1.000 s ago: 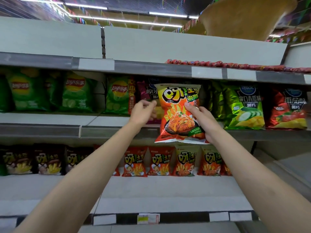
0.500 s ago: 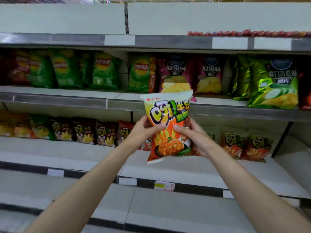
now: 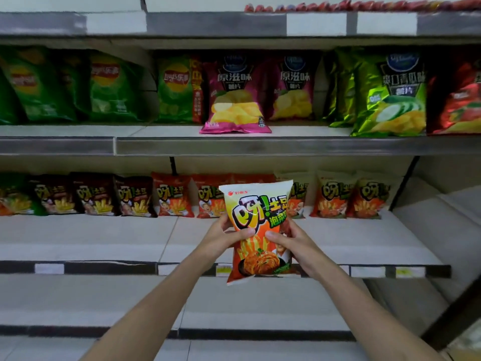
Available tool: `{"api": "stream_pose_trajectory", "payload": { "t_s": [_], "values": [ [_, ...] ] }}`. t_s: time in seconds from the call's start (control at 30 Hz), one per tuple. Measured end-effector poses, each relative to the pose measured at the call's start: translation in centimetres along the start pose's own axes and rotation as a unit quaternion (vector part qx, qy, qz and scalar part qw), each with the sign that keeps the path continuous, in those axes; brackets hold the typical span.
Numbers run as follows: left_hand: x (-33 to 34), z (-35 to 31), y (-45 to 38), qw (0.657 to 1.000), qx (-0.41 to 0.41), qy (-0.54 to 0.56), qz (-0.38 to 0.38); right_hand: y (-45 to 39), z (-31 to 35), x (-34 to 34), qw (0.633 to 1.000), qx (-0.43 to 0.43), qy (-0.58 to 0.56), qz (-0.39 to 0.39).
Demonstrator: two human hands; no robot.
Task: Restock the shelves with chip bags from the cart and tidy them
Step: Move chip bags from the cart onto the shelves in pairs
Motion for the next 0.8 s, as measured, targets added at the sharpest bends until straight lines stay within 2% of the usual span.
{"api": "stream_pose_trajectory", "payload": {
  "t_s": [0.27,0.53,0.7,0.8],
  "values": [
    [4.7,4.9,-6.9,0.998,-0.055,0.036,0.021,-2.3,-4.6,-7.0,0.996,0.065,0.007,-0.067],
    [8.4,8.3,-15.2,0.996,-0.071,0.029,0.053,-6.8,-7.9,-13.8,0.991,0.086,0.010,-0.101],
    [9.3,10.1,-19.1,0.995,-0.093,0.009,0.045,-9.6,-10.8,-18.0,0.977,0.107,0.043,-0.179],
    [9.8,11.3,-21.2,0.993,-0.103,-0.010,0.049,-11.0,-12.1,-19.1,0.972,0.120,0.044,-0.199]
  ]
}}
Point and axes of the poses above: each hand's wrist, its own y-axis away from the middle knuckle, its own x-axis out of the palm, z = x × y, the point moved 9 cm from there along -y, towards the middle knuckle, and after that the axes turned 5 degrees about z, right-handed, at the moved point
